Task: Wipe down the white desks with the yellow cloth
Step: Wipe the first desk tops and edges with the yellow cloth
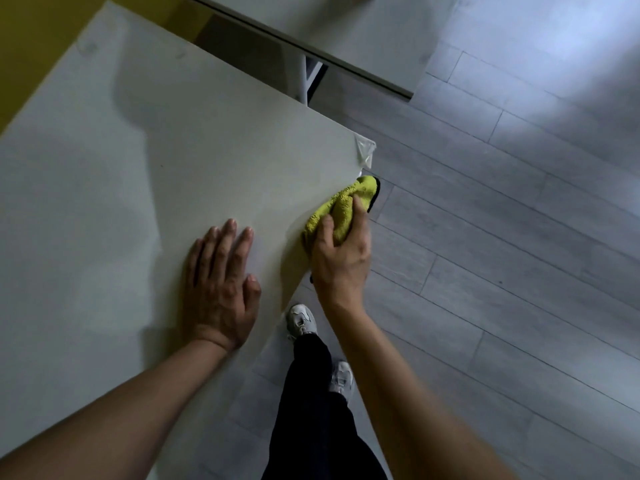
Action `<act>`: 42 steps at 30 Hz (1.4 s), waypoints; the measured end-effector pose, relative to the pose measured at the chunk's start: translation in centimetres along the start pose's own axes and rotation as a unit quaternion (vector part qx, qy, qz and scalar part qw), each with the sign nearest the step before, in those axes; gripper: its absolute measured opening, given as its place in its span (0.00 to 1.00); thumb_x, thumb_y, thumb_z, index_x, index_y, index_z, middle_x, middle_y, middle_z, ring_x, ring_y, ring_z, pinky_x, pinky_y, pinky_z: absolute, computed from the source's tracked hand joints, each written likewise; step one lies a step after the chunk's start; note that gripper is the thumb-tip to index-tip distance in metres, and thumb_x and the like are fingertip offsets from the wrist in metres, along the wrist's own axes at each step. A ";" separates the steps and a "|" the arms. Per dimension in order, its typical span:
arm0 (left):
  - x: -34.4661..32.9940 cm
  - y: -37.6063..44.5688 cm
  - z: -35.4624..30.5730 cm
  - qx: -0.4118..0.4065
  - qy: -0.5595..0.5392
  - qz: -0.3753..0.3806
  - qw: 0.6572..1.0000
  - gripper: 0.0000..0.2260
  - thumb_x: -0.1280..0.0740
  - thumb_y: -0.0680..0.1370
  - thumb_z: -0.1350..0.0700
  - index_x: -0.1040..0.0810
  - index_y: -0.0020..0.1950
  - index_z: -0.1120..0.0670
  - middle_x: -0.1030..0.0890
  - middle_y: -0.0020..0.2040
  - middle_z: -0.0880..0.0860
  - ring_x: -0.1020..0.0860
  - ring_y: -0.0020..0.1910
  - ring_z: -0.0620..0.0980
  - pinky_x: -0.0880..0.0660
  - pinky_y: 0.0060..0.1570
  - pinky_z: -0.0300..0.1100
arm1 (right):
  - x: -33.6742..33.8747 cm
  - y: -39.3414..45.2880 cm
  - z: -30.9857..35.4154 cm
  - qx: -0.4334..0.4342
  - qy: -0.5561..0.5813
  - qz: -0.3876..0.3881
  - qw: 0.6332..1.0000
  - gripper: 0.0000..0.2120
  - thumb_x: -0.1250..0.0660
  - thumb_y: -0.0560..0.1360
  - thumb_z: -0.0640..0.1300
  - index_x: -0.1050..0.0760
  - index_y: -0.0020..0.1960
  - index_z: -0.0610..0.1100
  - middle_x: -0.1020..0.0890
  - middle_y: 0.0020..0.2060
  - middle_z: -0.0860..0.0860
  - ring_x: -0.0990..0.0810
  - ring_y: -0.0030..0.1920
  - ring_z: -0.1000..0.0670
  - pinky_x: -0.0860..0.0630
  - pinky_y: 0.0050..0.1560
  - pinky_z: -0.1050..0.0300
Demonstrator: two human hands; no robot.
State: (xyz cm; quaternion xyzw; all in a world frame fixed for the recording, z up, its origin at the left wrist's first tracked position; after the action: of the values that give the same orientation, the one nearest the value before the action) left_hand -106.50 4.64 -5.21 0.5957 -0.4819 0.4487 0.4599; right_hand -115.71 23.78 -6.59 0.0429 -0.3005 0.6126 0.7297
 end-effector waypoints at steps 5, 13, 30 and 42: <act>0.0 0.1 0.0 -0.002 0.004 -0.004 1.000 0.28 0.47 0.82 0.49 0.37 0.82 0.54 0.39 0.83 0.56 0.41 0.82 0.59 0.45 0.80 0.59 | -1.8 1.7 0.5 -0.028 0.064 -0.020 0.997 0.32 0.38 0.81 0.51 0.50 0.81 0.55 0.30 0.68 0.45 0.31 0.60 0.52 0.35 0.59 0.58; 0.0 0.2 -0.1 0.000 0.004 -0.003 1.000 0.29 0.46 0.81 0.49 0.38 0.83 0.54 0.40 0.84 0.55 0.42 0.82 0.58 0.47 0.81 0.57 | 0.0 10.9 3.8 -0.072 0.003 -0.055 0.996 0.25 0.42 0.82 0.51 0.43 0.76 0.46 0.30 0.55 0.45 0.26 0.57 0.43 0.26 0.60 0.46; 0.3 0.5 -0.2 -0.001 0.013 0.000 1.000 0.29 0.45 0.80 0.49 0.36 0.82 0.55 0.37 0.82 0.58 0.39 0.81 0.61 0.44 0.80 0.60 | -1.6 1.2 1.2 -0.097 0.006 -0.003 0.995 0.25 0.42 0.82 0.49 0.43 0.74 0.40 0.29 0.63 0.38 0.28 0.63 0.37 0.30 0.64 0.45; 0.7 0.3 -0.4 0.011 -0.004 0.005 1.000 0.29 0.46 0.80 0.49 0.35 0.81 0.55 0.36 0.82 0.57 0.38 0.81 0.61 0.44 0.80 0.59 | 0.0 9.8 3.5 -0.063 -0.024 -0.063 0.996 0.20 0.43 0.83 0.50 0.41 0.71 0.43 0.27 0.60 0.42 0.24 0.59 0.43 0.24 0.62 0.45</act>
State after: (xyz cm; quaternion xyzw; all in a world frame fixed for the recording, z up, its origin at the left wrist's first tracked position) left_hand -106.78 4.84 -4.40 0.5999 -0.4816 0.4540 0.4496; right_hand -126.10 24.72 -6.73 0.0300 -0.3524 0.5443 0.7607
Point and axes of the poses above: each hand's wrist, its own y-axis towards the middle knuckle, its own x-axis out of the back of the hand, z = x × y, the point moved 9 cm from there along y, towards the middle knuckle
